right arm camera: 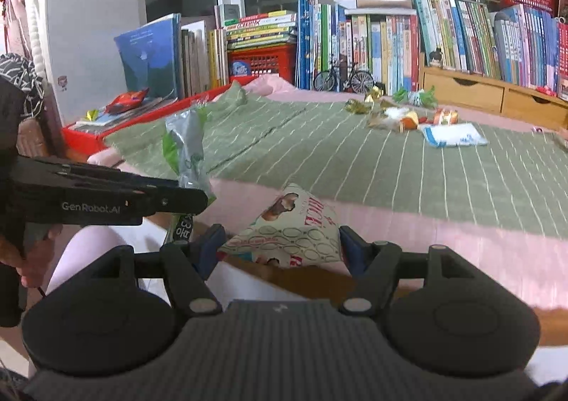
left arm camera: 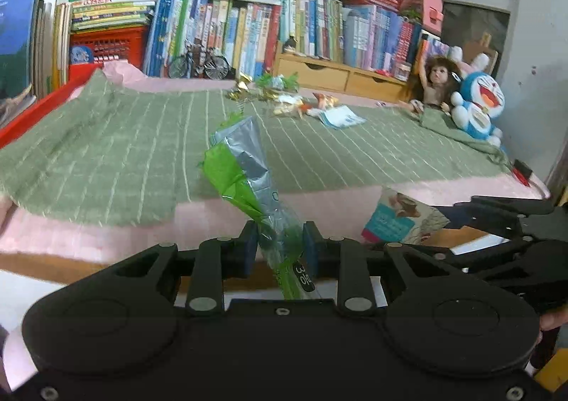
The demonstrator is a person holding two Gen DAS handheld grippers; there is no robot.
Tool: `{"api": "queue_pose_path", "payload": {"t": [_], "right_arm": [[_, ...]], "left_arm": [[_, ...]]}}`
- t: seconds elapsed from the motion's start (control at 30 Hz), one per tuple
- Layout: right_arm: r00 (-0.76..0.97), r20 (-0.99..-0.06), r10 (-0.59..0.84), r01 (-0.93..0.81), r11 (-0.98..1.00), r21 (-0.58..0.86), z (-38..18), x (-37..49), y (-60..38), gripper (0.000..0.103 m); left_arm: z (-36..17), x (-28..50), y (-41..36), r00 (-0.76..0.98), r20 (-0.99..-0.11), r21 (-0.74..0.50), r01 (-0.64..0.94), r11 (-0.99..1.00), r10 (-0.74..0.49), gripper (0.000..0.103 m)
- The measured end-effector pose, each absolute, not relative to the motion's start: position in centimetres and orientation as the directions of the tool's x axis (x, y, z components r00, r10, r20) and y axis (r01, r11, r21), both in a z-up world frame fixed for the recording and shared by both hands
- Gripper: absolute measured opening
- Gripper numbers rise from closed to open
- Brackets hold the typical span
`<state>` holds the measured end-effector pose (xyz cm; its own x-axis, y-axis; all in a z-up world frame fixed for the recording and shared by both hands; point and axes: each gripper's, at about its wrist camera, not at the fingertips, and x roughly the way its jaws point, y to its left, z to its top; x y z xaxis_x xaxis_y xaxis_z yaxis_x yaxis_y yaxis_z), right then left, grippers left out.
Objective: Collect trash
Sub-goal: 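Carry the wrapper and paper bag off the bed down toward the black bin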
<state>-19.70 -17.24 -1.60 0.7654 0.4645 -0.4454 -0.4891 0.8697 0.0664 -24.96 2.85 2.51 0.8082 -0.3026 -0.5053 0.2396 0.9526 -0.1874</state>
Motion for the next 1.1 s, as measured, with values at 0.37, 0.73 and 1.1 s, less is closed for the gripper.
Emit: {"api": "queue_pose_path", "payload": {"t": [0.37, 0.73, 1.1], "right_arm": [[0.754, -0.492, 0.435, -0.439, 0.891, 0.115, -4.1, -22.6, -18.6, 0.071], [0.733, -0.558, 0.390, -0.364, 0.917, 0.163, -7.0, -24.4, -20.4, 0.071], [0.702, -0.597, 0.389, -0.328, 0.920, 0.214, -8.6, -24.6, -20.7, 0.071]], "left_arm": [[-1.4, -28.8, 0.9, 0.697, -0.612, -0.237, 0.290, 0.927, -0.374, 0.026], [-5.3, -29.3, 0.2, 0.617, -0.704, -0.261, 0.238, 0.936, -0.353, 0.026], [-6.5, -27.9, -0.2, 0.573, -0.740, -0.264, 0.234, 0.936, -0.352, 0.026]]}}
